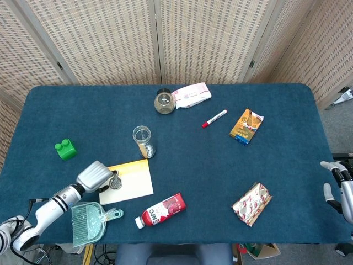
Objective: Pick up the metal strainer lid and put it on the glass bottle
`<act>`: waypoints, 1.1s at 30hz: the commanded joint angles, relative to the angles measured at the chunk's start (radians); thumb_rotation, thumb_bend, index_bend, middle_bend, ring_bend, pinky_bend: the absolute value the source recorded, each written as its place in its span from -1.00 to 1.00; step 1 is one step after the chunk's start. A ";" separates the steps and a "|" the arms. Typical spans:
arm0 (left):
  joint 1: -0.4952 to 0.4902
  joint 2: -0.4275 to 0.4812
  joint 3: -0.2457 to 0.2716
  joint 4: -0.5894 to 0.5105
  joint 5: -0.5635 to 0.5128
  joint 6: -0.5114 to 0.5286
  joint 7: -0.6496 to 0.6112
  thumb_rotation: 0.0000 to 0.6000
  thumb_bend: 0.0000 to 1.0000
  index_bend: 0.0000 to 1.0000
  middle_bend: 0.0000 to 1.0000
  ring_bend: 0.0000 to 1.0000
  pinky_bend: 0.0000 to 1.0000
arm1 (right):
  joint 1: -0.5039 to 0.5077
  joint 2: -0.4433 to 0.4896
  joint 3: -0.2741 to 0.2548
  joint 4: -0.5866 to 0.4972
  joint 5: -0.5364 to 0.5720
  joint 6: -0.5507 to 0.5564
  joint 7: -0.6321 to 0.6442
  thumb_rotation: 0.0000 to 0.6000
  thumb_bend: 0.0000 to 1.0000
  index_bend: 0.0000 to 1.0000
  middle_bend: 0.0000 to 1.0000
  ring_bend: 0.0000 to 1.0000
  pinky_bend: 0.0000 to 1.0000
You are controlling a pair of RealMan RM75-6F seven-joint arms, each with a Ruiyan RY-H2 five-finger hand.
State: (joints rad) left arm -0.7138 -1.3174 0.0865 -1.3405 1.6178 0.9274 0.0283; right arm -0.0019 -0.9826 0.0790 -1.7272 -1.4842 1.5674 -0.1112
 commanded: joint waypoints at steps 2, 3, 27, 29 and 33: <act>0.009 -0.022 -0.009 0.004 -0.002 0.019 -0.005 1.00 -0.34 -0.07 0.98 0.95 0.63 | -0.001 0.000 0.000 0.002 0.001 -0.001 0.002 1.00 -0.04 -0.46 -0.42 -0.62 -0.42; 0.011 -0.029 -0.010 0.009 -0.001 0.024 -0.005 1.00 -0.34 -0.06 0.98 0.95 0.64 | -0.001 0.000 0.000 0.003 0.002 -0.002 0.003 1.00 -0.04 -0.46 -0.42 -0.62 -0.42; 0.025 -0.100 -0.019 0.084 -0.027 0.019 -0.019 1.00 -0.33 0.09 1.00 1.00 0.68 | -0.009 0.005 0.000 0.004 0.009 0.002 0.008 1.00 -0.04 -0.46 -0.42 -0.62 -0.42; 0.025 -0.101 -0.018 0.085 -0.027 0.018 -0.020 1.00 -0.30 0.09 1.00 1.00 0.68 | -0.009 0.006 0.000 0.003 0.010 0.003 0.007 1.00 -0.04 -0.46 -0.42 -0.62 -0.42; 0.024 -0.103 -0.018 0.088 -0.024 0.019 -0.030 1.00 -0.14 0.11 1.00 1.00 0.68 | -0.010 0.007 0.000 0.002 0.009 0.003 0.006 1.00 -0.04 -0.46 -0.42 -0.62 -0.42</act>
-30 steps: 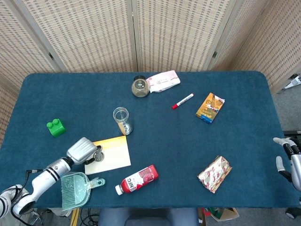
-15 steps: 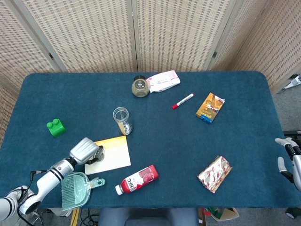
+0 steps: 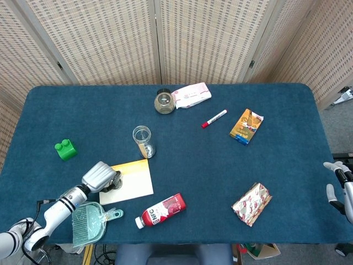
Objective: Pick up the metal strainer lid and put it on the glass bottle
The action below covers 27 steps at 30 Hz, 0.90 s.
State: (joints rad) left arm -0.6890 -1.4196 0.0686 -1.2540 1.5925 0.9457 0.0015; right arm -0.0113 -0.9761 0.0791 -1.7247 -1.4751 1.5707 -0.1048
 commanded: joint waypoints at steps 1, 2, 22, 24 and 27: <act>-0.001 -0.001 0.000 0.002 0.002 0.000 -0.004 1.00 -0.13 0.12 1.00 1.00 0.68 | 0.000 0.000 0.000 0.000 0.000 0.000 -0.001 1.00 -0.04 -0.46 -0.42 -0.62 -0.42; -0.001 -0.001 0.001 0.003 0.003 0.001 -0.005 1.00 -0.13 0.12 1.00 1.00 0.68 | -0.001 0.000 0.000 0.000 0.001 0.000 -0.001 1.00 -0.04 -0.46 -0.42 -0.62 -0.42; 0.008 -0.010 -0.006 0.007 -0.004 0.016 -0.035 1.00 -0.11 0.20 1.00 1.00 0.71 | -0.008 0.003 0.000 -0.002 0.005 0.006 0.002 1.00 -0.04 -0.46 -0.42 -0.62 -0.42; 0.009 -0.005 -0.010 -0.002 -0.008 0.020 -0.049 1.00 -0.11 0.20 1.00 1.00 0.72 | -0.008 0.002 0.000 -0.001 0.004 0.007 0.003 1.00 -0.04 -0.46 -0.42 -0.62 -0.42; 0.009 0.008 -0.020 -0.018 -0.014 0.028 -0.061 1.00 -0.11 0.20 1.00 1.00 0.72 | -0.008 0.001 0.001 0.001 0.004 0.006 0.003 1.00 -0.04 -0.46 -0.42 -0.62 -0.42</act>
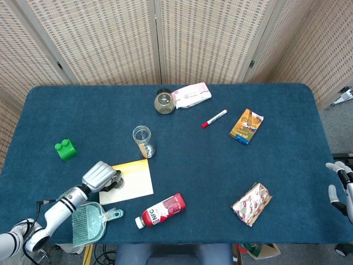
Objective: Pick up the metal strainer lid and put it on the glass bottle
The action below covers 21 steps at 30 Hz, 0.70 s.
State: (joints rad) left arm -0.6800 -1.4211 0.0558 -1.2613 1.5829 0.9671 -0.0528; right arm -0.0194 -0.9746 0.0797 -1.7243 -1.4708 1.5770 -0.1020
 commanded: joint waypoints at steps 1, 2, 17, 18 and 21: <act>0.000 0.016 -0.011 -0.016 -0.005 0.011 -0.007 1.00 -0.11 0.20 1.00 1.00 0.72 | 0.000 0.000 0.000 0.000 0.000 -0.001 0.000 1.00 -0.04 -0.46 -0.42 -0.62 -0.42; -0.001 0.024 -0.016 -0.025 -0.006 0.015 -0.006 1.00 -0.11 0.20 1.00 1.00 0.72 | 0.001 0.000 0.001 0.001 0.000 -0.001 0.000 1.00 -0.04 -0.46 -0.42 -0.62 -0.42; -0.025 0.221 -0.148 -0.237 -0.093 0.062 0.009 1.00 -0.12 0.16 1.00 1.00 0.73 | 0.017 -0.004 0.005 0.003 -0.007 -0.016 -0.006 1.00 -0.04 -0.46 -0.42 -0.62 -0.42; -0.028 0.231 -0.156 -0.246 -0.097 0.064 0.012 1.00 -0.12 0.16 1.00 1.00 0.73 | 0.018 -0.006 0.005 0.003 -0.007 -0.018 -0.007 1.00 -0.04 -0.46 -0.42 -0.62 -0.42; -0.036 0.261 -0.185 -0.272 -0.114 0.072 0.017 1.00 -0.12 0.16 1.00 1.00 0.74 | 0.021 -0.009 0.004 0.005 -0.009 -0.024 -0.008 1.00 -0.04 -0.46 -0.42 -0.62 -0.42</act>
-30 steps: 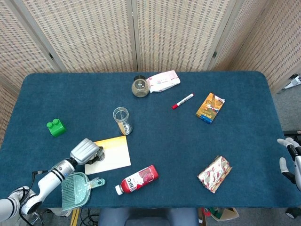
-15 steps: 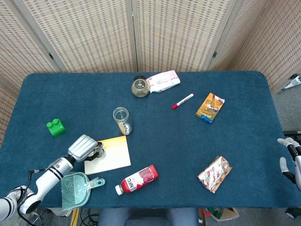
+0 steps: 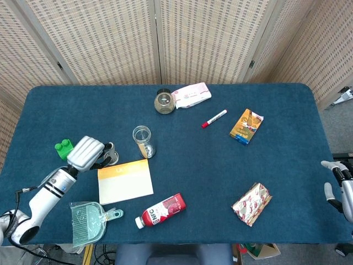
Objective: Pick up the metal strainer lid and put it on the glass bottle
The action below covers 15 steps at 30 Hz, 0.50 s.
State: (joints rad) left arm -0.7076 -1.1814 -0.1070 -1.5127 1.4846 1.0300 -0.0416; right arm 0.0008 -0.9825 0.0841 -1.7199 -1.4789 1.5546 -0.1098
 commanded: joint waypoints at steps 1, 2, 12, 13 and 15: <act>-0.012 0.032 -0.034 -0.031 -0.022 0.009 0.005 1.00 -0.12 0.16 1.00 1.00 0.74 | 0.002 -0.001 -0.002 0.001 -0.003 -0.003 -0.002 1.00 -0.04 -0.46 -0.42 -0.62 -0.42; -0.014 0.040 -0.042 -0.039 -0.028 0.009 0.004 1.00 -0.12 0.16 1.00 1.00 0.74 | 0.003 -0.002 -0.003 0.001 -0.005 -0.004 -0.004 1.00 -0.04 -0.46 -0.42 -0.62 -0.42; -0.070 0.059 -0.111 -0.074 -0.067 -0.017 0.024 1.00 -0.12 0.16 1.00 1.00 0.74 | 0.015 -0.013 -0.028 -0.003 -0.042 -0.030 -0.035 1.00 -0.04 -0.46 -0.42 -0.62 -0.42; -0.078 0.056 -0.116 -0.074 -0.073 -0.026 0.026 1.00 -0.12 0.16 1.00 1.00 0.74 | 0.016 -0.014 -0.029 -0.004 -0.044 -0.031 -0.038 1.00 -0.04 -0.46 -0.42 -0.62 -0.42; -0.098 0.044 -0.126 -0.071 -0.091 -0.051 0.031 1.00 -0.12 0.16 1.00 1.00 0.74 | 0.016 -0.016 -0.030 -0.006 -0.048 -0.029 -0.042 1.00 -0.04 -0.46 -0.42 -0.62 -0.42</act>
State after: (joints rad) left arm -0.7945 -1.1298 -0.2256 -1.5846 1.4044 0.9919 -0.0148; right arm 0.0169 -0.9985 0.0542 -1.7259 -1.5268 1.5251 -0.1516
